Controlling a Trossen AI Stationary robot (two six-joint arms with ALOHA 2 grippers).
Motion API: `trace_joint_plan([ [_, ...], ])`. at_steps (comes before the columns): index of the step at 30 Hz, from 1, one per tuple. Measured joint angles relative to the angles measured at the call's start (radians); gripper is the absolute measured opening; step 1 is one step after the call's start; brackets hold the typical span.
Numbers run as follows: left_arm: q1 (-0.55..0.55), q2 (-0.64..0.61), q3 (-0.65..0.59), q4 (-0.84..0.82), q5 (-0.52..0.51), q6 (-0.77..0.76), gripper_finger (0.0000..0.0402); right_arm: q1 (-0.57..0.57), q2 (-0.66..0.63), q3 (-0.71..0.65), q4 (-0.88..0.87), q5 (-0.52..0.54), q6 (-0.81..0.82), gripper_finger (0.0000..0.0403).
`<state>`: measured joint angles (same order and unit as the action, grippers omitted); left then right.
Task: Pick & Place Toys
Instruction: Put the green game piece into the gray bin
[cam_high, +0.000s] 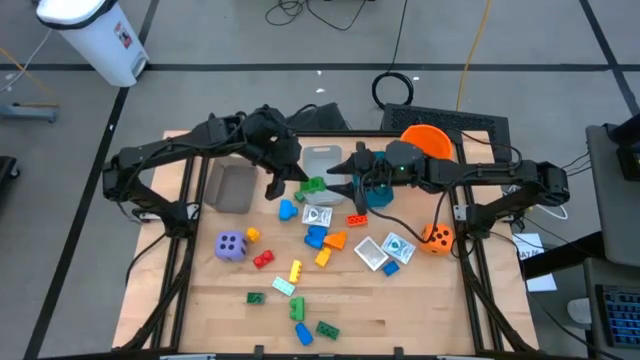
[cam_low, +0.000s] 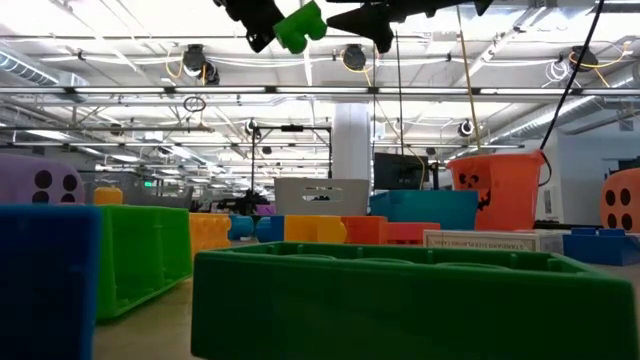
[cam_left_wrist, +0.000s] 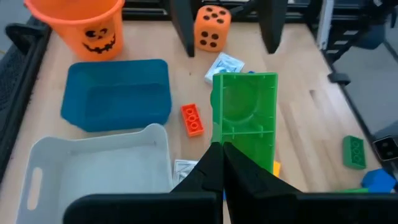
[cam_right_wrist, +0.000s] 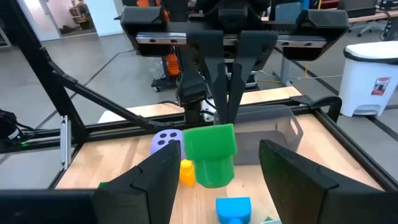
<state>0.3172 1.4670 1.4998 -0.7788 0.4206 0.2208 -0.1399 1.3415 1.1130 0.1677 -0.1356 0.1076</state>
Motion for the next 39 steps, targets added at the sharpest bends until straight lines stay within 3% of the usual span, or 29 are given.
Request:
trace_joint_plan([
  [35, 0.009, 0.064, 0.000, 0.130, 0.080, -0.099, 0.0000, 0.018, 0.029, 0.000, -0.025, -0.001, 0.000, 0.0210],
  [39, 0.009, 0.064, 0.000, 0.131, 0.080, -0.099, 0.0000, 0.018, 0.028, 0.000, -0.022, -0.001, 0.000, 0.0196],
])
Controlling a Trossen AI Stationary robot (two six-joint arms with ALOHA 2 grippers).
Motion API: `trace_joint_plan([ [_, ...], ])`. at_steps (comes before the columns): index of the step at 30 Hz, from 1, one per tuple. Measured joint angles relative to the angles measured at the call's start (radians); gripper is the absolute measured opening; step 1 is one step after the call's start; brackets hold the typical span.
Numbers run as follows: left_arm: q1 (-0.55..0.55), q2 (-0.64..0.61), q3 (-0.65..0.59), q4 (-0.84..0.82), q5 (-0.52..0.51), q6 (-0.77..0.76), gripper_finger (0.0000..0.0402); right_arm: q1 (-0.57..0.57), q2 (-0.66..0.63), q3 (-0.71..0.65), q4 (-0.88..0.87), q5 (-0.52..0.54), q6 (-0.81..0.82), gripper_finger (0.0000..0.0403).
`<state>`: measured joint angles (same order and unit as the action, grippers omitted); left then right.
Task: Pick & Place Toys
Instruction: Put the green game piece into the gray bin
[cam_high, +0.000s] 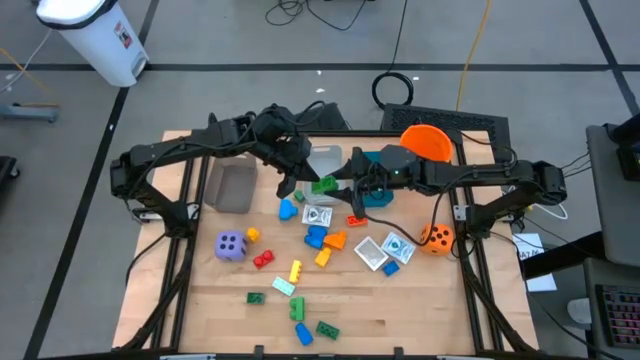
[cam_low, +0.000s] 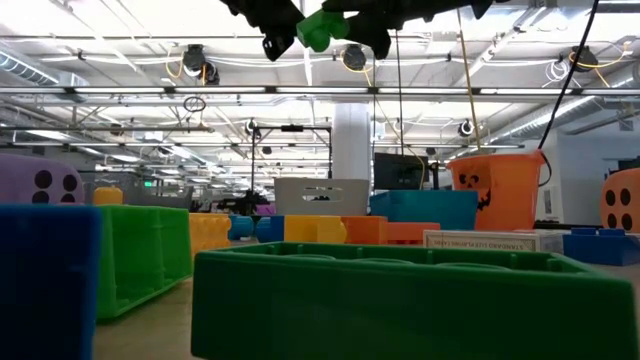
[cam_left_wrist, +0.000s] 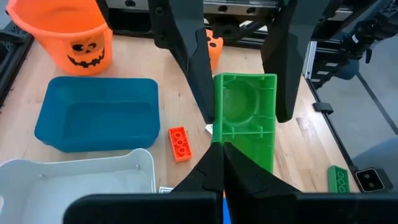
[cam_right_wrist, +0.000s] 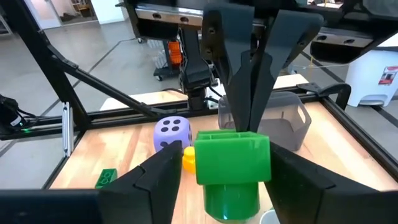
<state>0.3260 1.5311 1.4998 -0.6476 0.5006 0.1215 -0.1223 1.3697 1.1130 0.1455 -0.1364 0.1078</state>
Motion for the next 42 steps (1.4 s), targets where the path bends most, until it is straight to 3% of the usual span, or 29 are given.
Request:
trace_joint_plan([
  [8, 0.000, 0.000, 0.000, 0.000, 0.000, 0.006, 0.0000, 0.000, 0.000, 0.000, -0.001, 0.001, 0.000, 0.0129],
  [15, -0.001, 0.000, 0.000, 0.004, 0.000, 0.004, 0.0011, 0.000, 0.000, 0.000, 0.000, 0.001, 0.000, 0.0130],
  [24, 0.000, -0.003, -0.001, 0.044, -0.015, -0.018, 0.0070, -0.001, -0.002, 0.000, 0.001, 0.005, 0.000, 0.0131],
  [33, 0.014, -0.053, 0.086, 0.050, -0.239, 0.007, 0.0144, -0.034, -0.022, 0.000, -0.014, -0.003, 0.019, 0.0131],
  [42, 0.024, -0.187, 0.184, -0.016, -0.443, 0.064, 0.0158, -0.133, -0.105, -0.002, -0.113, -0.020, 0.089, 0.0132],
])
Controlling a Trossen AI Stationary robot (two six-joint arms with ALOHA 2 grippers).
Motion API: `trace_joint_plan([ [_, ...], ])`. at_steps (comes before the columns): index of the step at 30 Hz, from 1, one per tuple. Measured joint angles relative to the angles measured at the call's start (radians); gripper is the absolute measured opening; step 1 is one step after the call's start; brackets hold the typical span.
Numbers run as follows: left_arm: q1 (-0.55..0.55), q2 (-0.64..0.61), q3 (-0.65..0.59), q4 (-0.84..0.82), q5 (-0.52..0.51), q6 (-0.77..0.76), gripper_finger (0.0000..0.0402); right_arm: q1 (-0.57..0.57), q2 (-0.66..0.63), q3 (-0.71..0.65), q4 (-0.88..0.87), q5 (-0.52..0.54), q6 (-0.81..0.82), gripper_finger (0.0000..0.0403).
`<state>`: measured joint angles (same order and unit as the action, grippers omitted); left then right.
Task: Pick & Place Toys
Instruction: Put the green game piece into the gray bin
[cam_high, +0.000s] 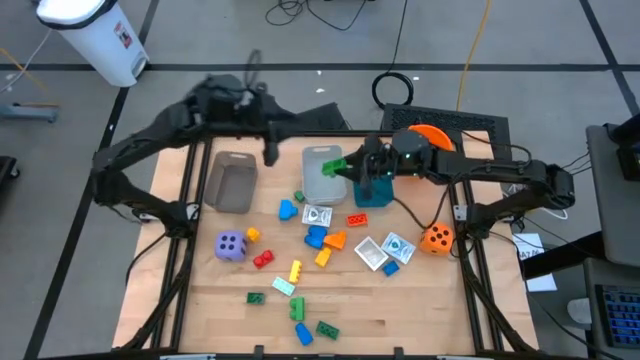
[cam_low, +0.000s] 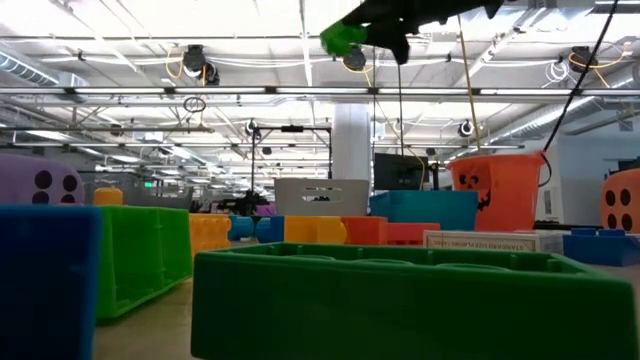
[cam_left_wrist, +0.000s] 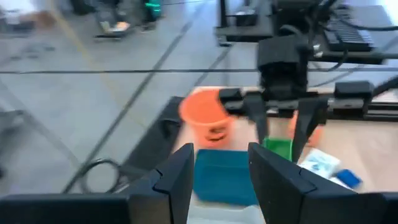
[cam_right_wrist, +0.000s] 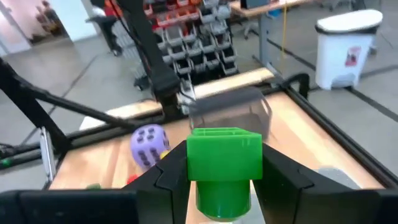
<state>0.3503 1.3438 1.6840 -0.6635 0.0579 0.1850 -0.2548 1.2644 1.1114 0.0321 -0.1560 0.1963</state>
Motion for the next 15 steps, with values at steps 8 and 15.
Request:
trace_joint_plan([
  [8, 0.000, -0.124, 0.000, -0.221, -0.190, -0.077, 0.0142, -0.077, -0.079, 0.082, -0.171, -0.007, 0.000, 0.0132],
  [15, -0.003, -0.169, -0.110, -0.180, -0.033, -0.209, 0.0137, -0.125, 0.002, 0.288, -0.386, -0.044, -0.058, 0.0132],
])
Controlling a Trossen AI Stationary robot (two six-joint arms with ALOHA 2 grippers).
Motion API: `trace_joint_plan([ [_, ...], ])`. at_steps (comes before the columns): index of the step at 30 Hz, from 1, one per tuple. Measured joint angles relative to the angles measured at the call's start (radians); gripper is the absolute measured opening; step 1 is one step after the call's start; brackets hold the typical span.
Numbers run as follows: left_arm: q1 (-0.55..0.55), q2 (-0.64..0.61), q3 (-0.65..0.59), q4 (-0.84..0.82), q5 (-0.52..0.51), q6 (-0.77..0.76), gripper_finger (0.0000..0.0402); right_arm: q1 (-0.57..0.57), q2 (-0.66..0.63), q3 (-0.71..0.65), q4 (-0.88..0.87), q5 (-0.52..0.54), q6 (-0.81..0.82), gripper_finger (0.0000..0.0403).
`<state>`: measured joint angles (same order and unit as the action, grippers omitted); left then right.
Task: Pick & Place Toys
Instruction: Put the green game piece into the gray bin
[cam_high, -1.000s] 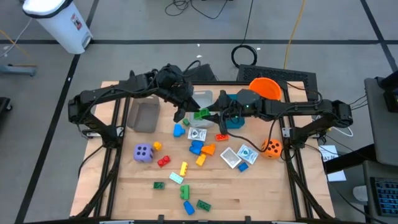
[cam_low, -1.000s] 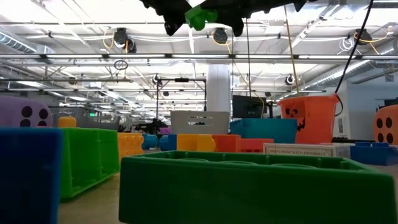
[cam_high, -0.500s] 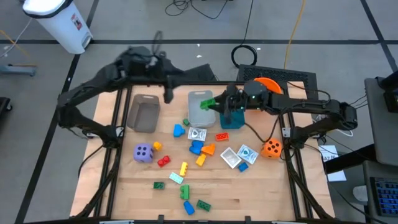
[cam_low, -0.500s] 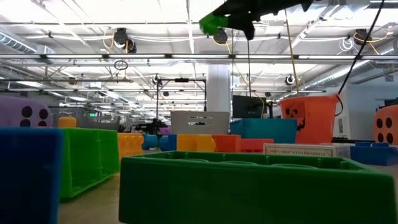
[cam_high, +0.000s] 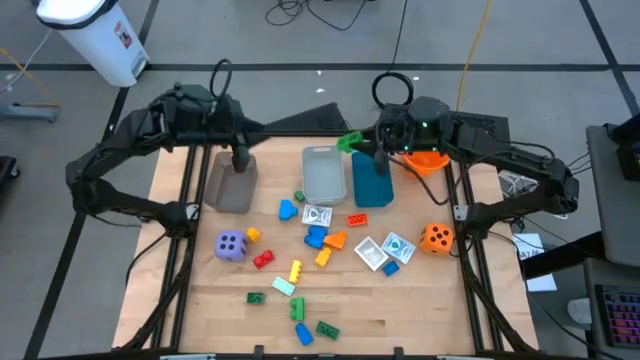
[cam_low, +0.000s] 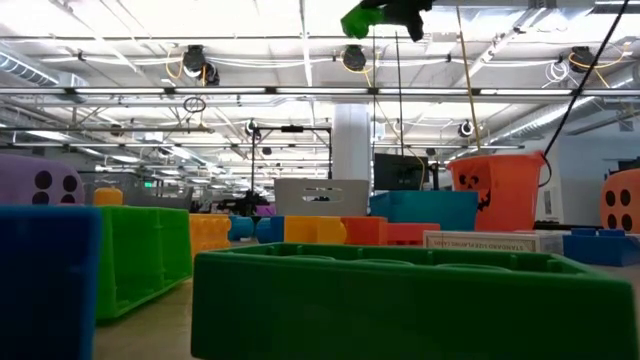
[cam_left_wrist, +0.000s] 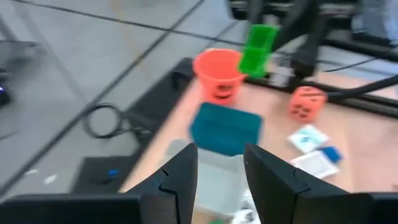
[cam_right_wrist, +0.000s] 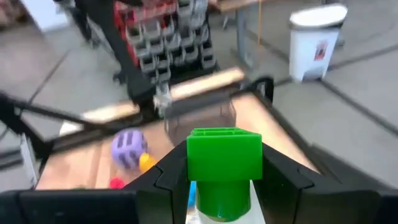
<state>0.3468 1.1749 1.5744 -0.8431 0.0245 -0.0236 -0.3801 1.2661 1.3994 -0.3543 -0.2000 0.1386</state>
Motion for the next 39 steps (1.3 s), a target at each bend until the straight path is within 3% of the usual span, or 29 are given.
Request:
trace_joint_plan([
  [8, -0.026, -0.011, -0.279, 0.319, 0.117, -0.107, 0.0134, -0.018, 0.197, 0.187, -0.147, -0.081, -0.007, 0.0132],
  [14, -0.028, -0.011, -0.415, 0.543, 0.254, -0.174, 0.0133, -0.016, 0.349, 0.280, -0.257, -0.096, -0.030, 0.0132],
  [21, -0.025, -0.015, -0.421, 0.572, 0.337, -0.162, 0.0133, -0.001, 0.488, 0.280, -0.317, -0.096, -0.020, 0.0132],
  [28, 0.004, -0.094, -0.421, 0.557, 0.461, -0.146, 0.0133, 0.030, 0.597, 0.280, -0.340, -0.094, 0.007, 0.0133],
  [33, 0.007, -0.152, -0.421, 0.561, 0.474, -0.145, 0.0134, 0.045, 0.657, 0.278, -0.351, -0.079, 0.033, 0.0133],
  [39, 0.007, -0.177, -0.421, 0.558, 0.465, -0.101, 0.0133, 0.051, 0.708, 0.278, -0.378, 0.041, 0.064, 0.0133],
])
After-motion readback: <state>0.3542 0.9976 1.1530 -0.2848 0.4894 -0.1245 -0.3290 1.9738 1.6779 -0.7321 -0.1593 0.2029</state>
